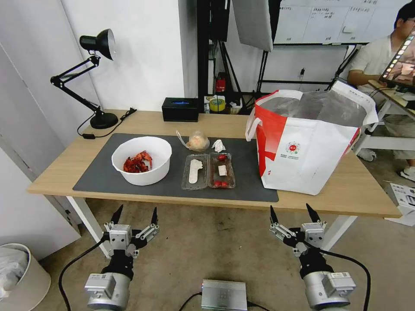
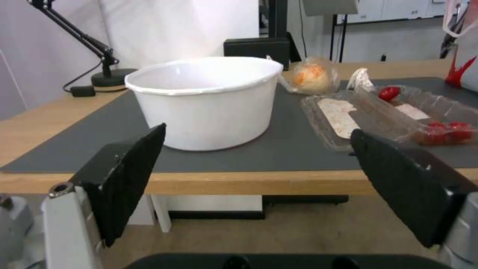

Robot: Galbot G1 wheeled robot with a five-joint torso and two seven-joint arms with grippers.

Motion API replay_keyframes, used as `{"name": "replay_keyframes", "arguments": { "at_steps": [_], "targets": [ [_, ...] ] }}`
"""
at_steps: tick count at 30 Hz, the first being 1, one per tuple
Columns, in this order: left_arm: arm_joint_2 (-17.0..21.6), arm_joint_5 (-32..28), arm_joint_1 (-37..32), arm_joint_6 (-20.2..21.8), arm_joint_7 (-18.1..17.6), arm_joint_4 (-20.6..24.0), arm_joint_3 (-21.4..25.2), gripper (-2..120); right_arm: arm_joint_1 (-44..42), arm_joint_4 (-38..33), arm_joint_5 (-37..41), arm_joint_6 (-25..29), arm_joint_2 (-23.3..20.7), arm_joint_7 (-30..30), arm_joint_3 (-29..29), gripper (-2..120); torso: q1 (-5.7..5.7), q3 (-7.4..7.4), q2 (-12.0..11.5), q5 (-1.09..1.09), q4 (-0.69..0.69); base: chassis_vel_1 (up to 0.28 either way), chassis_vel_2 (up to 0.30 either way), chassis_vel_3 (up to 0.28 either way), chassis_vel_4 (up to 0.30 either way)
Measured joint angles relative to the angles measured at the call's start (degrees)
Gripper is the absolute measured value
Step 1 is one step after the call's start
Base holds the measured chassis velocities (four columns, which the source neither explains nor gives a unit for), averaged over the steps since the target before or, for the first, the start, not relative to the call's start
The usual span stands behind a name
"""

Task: Pick up the trash from the table and place it into the takeout bag.

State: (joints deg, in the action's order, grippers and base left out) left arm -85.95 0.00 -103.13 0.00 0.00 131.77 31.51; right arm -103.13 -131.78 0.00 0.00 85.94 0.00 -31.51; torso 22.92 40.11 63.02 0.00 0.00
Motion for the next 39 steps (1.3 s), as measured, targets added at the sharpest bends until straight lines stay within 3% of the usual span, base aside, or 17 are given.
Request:
{"name": "replay_keyframes", "arguments": {
  "at_steps": [26,29,33,36,39],
  "targets": [
    [0.0,-0.3,-0.1,0.5,0.0,0.0,-0.2,100,0.0,-0.1,0.3,-0.5,-0.4,0.1,0.0,100,0.00,0.00,0.0,0.00,0.00,0.000,0.000,0.000,0.000],
    [-0.8,-4.6,-1.3,7.0,-1.2,1.3,-2.9,100,0.3,-1.5,4.6,-6.6,-4.7,2.0,0.2,100,0.00,0.00,0.0,0.02,0.00,0.000,0.000,0.000,0.000],
    [-1.2,-7.4,-2.0,11.1,-2.0,2.1,-4.7,100,0.5,-2.4,7.1,-10.3,-7.2,3.2,0.4,100,0.00,0.00,0.0,0.02,0.00,0.000,0.000,0.000,0.000],
    [-2.0,-11.7,-3.2,17.0,-3.1,3.4,-7.2,100,0.8,-3.7,11.2,-16.2,-11.3,5.1,0.6,100,0.00,0.00,0.0,0.01,0.00,0.000,0.000,0.000,0.000],
    [-2.8,-15.5,-3.6,16.3,-2.9,6.3,-7.1,100,1.0,-4.9,14.0,-19.8,-14.5,6.2,0.7,100,0.00,0.00,0.0,0.04,0.01,0.000,0.000,0.000,0.000]
  ]
}}
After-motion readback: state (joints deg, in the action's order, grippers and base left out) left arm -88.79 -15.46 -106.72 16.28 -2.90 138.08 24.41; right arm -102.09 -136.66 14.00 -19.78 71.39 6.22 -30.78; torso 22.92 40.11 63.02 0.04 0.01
